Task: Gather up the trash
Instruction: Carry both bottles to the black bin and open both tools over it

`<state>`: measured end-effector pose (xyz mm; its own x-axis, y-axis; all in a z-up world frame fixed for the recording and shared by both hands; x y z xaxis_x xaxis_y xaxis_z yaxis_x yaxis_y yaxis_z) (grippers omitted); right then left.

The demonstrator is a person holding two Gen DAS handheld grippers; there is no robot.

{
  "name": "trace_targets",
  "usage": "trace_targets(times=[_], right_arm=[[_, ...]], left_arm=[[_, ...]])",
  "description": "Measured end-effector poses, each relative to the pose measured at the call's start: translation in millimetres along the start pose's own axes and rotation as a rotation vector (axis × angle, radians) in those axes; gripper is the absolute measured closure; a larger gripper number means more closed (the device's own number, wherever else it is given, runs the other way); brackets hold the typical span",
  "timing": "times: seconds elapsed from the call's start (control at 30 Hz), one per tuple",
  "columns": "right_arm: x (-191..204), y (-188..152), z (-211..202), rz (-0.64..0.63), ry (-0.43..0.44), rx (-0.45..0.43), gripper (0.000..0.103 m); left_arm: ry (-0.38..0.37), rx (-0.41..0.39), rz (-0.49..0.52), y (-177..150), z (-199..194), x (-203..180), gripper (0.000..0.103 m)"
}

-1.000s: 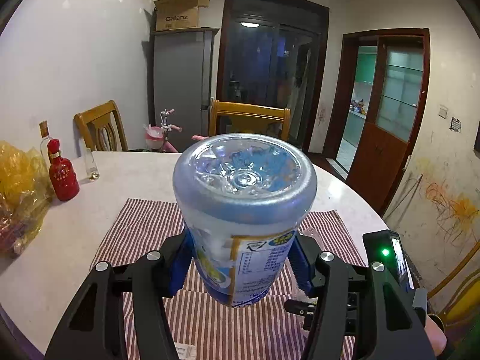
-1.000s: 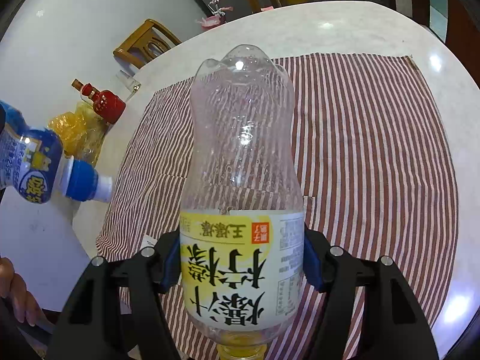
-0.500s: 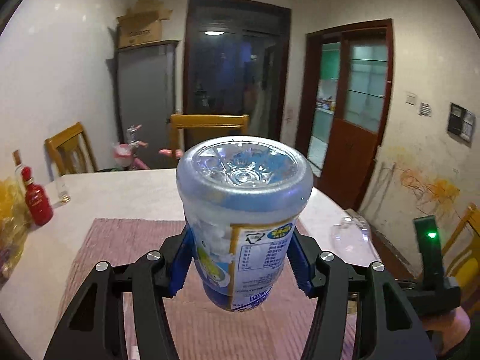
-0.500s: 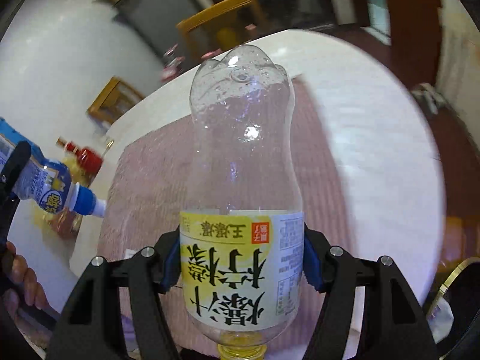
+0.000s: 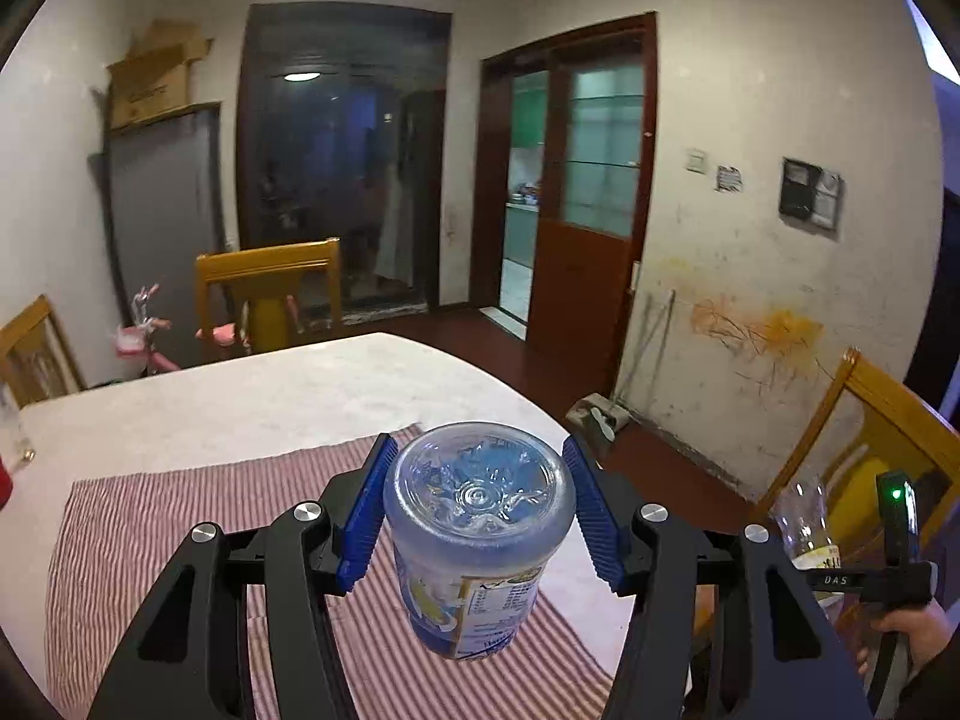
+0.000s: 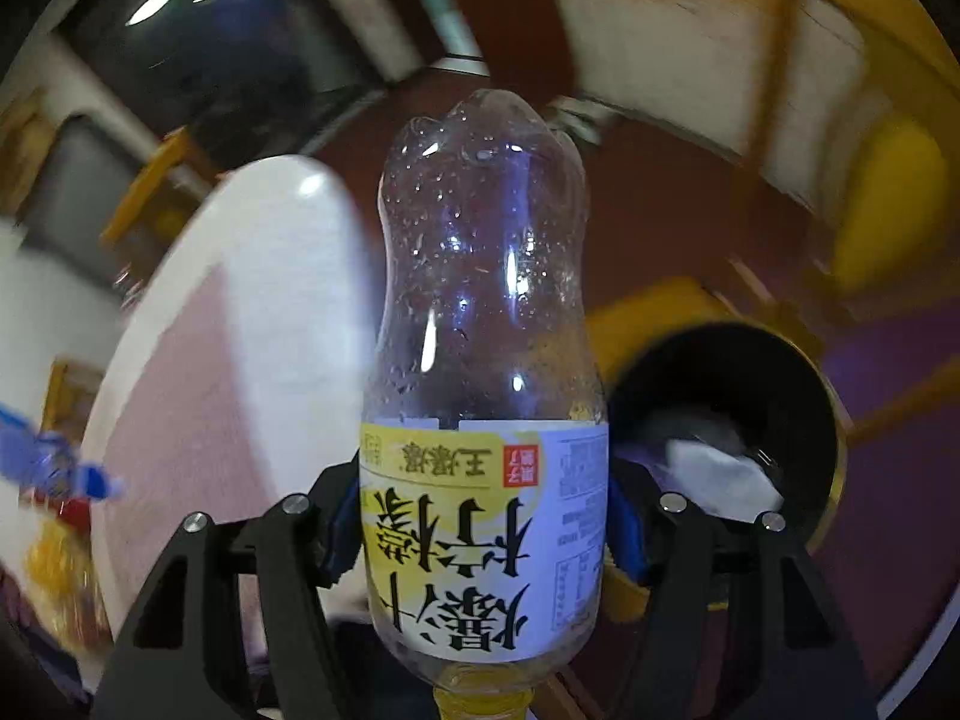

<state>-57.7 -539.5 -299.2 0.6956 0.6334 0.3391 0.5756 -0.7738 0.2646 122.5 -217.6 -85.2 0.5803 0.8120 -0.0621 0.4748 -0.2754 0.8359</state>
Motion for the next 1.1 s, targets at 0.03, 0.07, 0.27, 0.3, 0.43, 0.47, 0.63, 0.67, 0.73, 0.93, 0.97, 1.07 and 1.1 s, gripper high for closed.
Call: trace_targets(times=[0.03, 0.07, 0.27, 0.3, 0.43, 0.47, 0.63, 0.67, 0.73, 0.93, 0.97, 1.07, 1.1], right_arm=[[-15, -1, 8, 0.027, -0.024, 0.010, 0.039], [-40, -4, 23, 0.073, -0.071, 0.039, 0.039], [-118, -23, 78, 0.223, -0.157, 0.163, 0.039], [-125, -20, 84, 0.233, -0.162, 0.176, 0.039], [-141, -15, 112, 0.284, -0.147, 0.229, 0.016], [-140, -18, 117, 0.295, -0.158, 0.247, 0.016], [-148, -26, 107, 0.303, -0.181, 0.203, 0.015], [-150, -26, 103, 0.312, -0.176, 0.183, 0.015], [-162, -33, 81, 0.356, -0.158, 0.112, 0.015], [-194, -51, 32, 0.443, -0.114, -0.006, 0.014], [-200, -57, 25, 0.451, -0.110, -0.017, 0.014], [-219, -72, 10, 0.479, -0.097, -0.041, 0.014], [-222, -73, 9, 0.485, -0.092, -0.046, 0.014]], left_arm=[[-0.008, 0.005, -0.002, -1, 4, -3, 0.047], [-0.020, 0.017, -0.006, -2, 8, -7, 0.047], [-0.020, 0.039, 0.013, -6, 17, -15, 0.047], [-0.021, 0.037, 0.014, -6, 16, -16, 0.047], [-0.035, 0.031, 0.046, -6, 16, -25, 0.047], [-0.043, 0.030, 0.056, -7, 14, -27, 0.047], [-0.102, 0.032, 0.133, -9, 13, -57, 0.047], [-0.123, 0.033, 0.150, -11, 13, -66, 0.047], [-0.178, 0.034, 0.186, -17, 12, -88, 0.047], [-0.392, 0.049, 0.295, -48, 21, -181, 0.047], [-0.429, 0.063, 0.305, -55, 25, -195, 0.047], [-0.543, 0.128, 0.333, -84, 42, -243, 0.047], [-0.578, 0.158, 0.342, -97, 50, -260, 0.047]])
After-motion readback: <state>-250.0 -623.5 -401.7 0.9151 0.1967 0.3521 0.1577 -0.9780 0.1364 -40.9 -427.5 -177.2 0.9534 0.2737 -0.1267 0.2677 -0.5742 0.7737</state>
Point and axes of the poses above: each gripper's, at about its wrist camera, not at the fingertips, and z roughly the way its jaws point, x to its left, y to its top, the point moved 4 cm from there along z, roughly the way its jaws point, and after that the axes turned 7 degrees about x, right-handed, at the moved point
